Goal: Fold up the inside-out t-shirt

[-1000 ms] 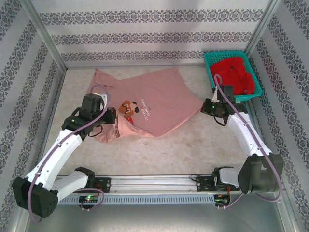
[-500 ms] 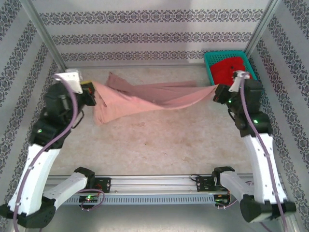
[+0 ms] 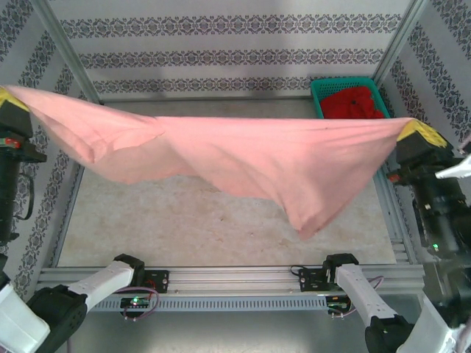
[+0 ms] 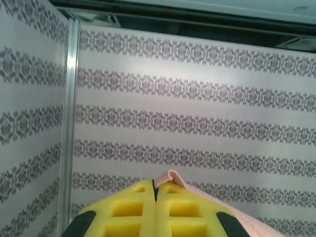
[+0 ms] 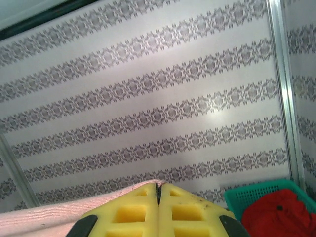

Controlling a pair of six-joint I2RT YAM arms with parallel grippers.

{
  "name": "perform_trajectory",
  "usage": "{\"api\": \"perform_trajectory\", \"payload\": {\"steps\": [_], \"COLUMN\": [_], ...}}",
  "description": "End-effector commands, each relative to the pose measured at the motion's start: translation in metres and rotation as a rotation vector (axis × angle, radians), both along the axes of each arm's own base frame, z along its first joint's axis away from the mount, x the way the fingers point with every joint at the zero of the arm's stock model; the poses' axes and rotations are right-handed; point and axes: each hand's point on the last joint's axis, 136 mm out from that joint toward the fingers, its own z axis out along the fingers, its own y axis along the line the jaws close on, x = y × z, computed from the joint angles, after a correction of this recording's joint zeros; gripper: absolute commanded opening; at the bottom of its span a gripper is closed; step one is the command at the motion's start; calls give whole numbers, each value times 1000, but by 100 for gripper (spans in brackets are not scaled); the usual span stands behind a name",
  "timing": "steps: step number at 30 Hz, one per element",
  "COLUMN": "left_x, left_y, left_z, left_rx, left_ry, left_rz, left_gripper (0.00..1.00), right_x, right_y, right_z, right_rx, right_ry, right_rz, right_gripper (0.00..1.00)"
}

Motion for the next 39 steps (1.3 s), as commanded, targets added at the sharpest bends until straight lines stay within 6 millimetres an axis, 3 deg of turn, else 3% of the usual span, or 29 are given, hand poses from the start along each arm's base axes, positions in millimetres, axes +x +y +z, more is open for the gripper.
{"api": "perform_trajectory", "payload": {"steps": [1,3,5,8,10,13,14,16,18,21,22,23,24,25,28,31,35,39], "left_x": [32,45,71,143,199,286,317,373,428,498,517,530,541,550,555,542,504,444], "left_y": [-8,-12,-16,-24,-25,-6,0,8,9,6,3,2,1,0,6,12,8,-15], "left_z": [-6,-3,-5,-27,-55,-120,-150,-213,-288,-389,-414,-435,-447,-458,-480,-477,-460,-449], "left_rx": [78,84,104,166,166,111,106,95,80,65,57,43,27,6,-49,-120,-223,-325], "left_ry": [87,93,121,244,340,511,573,686,804,926,945,955,938,928,943,986,1061,1034], "left_rz": [28,23,52,126,126,125,131,121,91,60,39,30,23,-2,-1,8,29,-48], "left_gripper": [0,0,0,0,0,0,0,0,0,1,15,21,25,38,67,76,78,79], "right_x": [-7,-6,8,51,93,176,209,272,340,437,460,479,496,508,514,491,418,327], "right_y": [-6,-5,-6,-4,-5,-3,2,13,25,34,36,38,43,48,61,77,110,153], "right_z": [-1,2,-2,-18,-37,-90,-113,-168,-229,-318,-338,-356,-375,-390,-411,-413,-432,-477], "right_rx": [-31,-36,-41,-49,-53,-55,-56,-73,-93,-92,-91,-93,-90,-95,-110,-147,-167,-87], "right_ry": [19,15,42,114,175,307,351,448,556,708,746,781,816,836,888,932,1079,1256], "right_rz": [-41,-40,-44,-43,-51,-57,-51,-59,-71,-79,-71,-68,-58,-38,0,54,173,344], "right_gripper": [0,0,0,0,0,0,0,0,0,0,2,7,17,25,39,43,44,45]}}
